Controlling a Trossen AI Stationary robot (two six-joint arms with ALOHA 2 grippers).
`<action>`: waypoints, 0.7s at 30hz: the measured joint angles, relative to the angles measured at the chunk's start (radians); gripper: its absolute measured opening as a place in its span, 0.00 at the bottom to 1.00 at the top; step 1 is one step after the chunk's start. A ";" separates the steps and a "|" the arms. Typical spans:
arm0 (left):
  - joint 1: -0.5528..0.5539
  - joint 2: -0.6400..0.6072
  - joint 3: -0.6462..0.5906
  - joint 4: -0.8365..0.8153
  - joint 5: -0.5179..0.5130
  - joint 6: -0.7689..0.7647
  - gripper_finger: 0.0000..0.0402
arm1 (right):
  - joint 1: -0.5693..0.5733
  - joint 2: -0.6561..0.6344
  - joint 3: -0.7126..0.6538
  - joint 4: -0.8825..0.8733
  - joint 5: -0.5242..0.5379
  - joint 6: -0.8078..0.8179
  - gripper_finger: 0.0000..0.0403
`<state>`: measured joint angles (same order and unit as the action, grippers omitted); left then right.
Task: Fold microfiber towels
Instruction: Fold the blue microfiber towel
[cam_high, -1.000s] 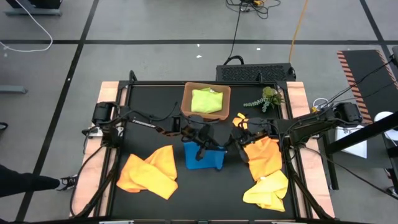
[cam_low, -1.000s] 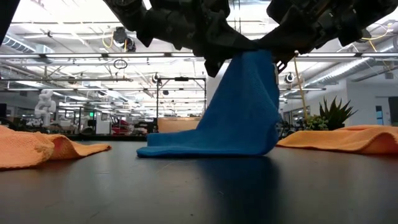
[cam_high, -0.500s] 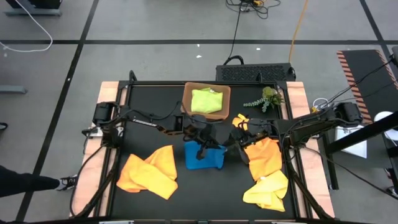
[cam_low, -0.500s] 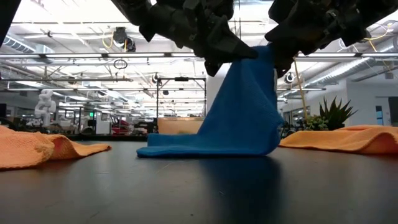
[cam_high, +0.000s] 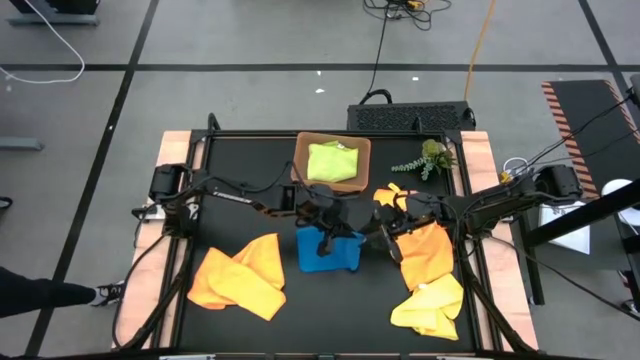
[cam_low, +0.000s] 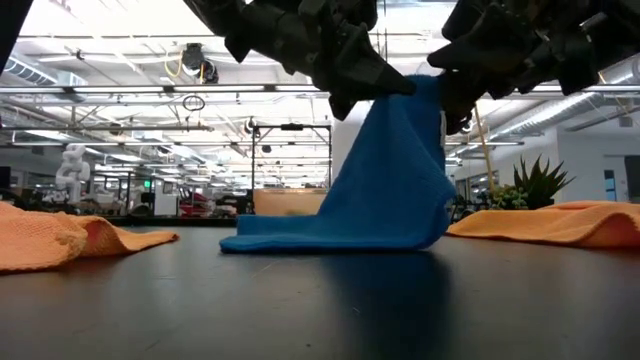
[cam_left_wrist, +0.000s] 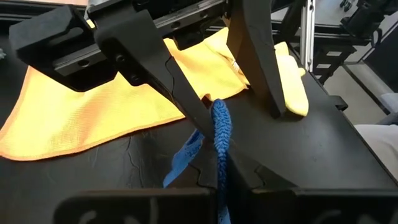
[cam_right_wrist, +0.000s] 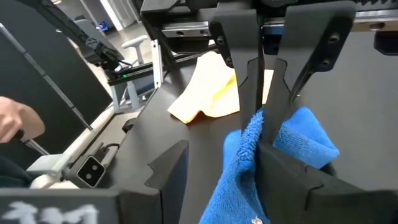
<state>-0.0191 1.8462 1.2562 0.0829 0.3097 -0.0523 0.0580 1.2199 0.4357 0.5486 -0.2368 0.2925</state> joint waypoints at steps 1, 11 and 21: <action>-0.002 -0.001 0.001 -0.005 0.000 -0.006 0.03 | -0.004 0.000 0.003 0.006 -0.012 -0.003 0.43; -0.012 -0.009 0.008 -0.063 0.009 -0.028 0.02 | -0.003 -0.051 0.026 -0.014 -0.057 -0.017 0.43; -0.056 -0.018 -0.001 -0.176 0.015 0.005 0.03 | -0.005 -0.065 0.026 -0.145 0.009 -0.013 0.43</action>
<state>-0.0746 1.8282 1.2547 -0.0927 0.3251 -0.0470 0.0526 1.1553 0.4616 0.4034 -0.2279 0.2790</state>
